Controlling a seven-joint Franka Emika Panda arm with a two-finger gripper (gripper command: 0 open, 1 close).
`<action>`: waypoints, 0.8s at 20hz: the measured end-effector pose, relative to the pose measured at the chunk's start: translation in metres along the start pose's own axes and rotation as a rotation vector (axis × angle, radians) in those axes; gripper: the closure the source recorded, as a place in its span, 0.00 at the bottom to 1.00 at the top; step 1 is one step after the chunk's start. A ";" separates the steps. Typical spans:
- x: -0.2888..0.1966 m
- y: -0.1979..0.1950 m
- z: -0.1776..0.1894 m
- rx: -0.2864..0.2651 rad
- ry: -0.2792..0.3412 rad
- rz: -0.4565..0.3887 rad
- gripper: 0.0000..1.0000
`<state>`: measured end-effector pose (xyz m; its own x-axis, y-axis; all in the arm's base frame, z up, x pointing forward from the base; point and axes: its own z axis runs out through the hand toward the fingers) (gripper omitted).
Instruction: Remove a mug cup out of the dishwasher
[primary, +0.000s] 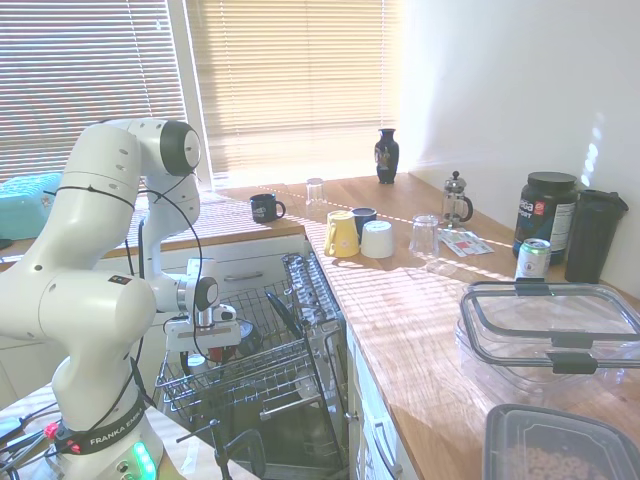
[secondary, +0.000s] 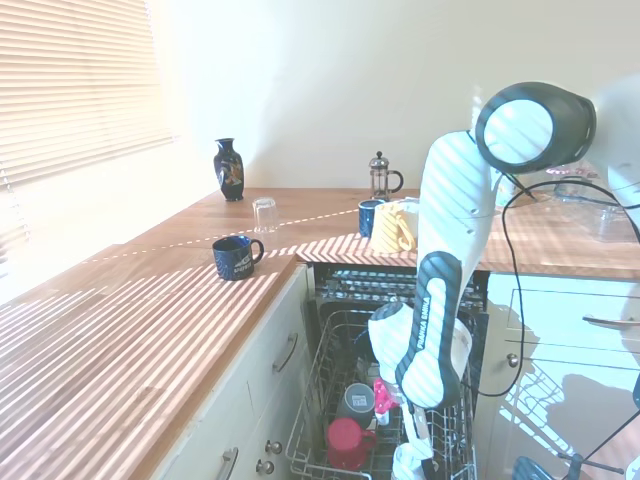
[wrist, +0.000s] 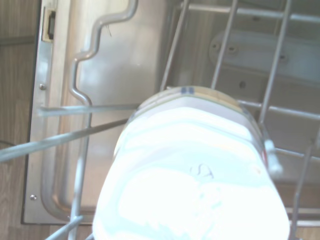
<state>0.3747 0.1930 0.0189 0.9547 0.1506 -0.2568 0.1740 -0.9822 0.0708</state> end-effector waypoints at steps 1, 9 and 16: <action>0.002 -0.002 0.002 0.002 -0.005 -0.004 0.00; 0.008 -0.016 0.006 0.018 -0.015 -0.005 1.00; 0.008 -0.007 0.011 0.027 -0.043 -0.004 1.00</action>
<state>0.3780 0.2001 0.0059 0.9426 0.1503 -0.2981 0.1706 -0.9844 0.0433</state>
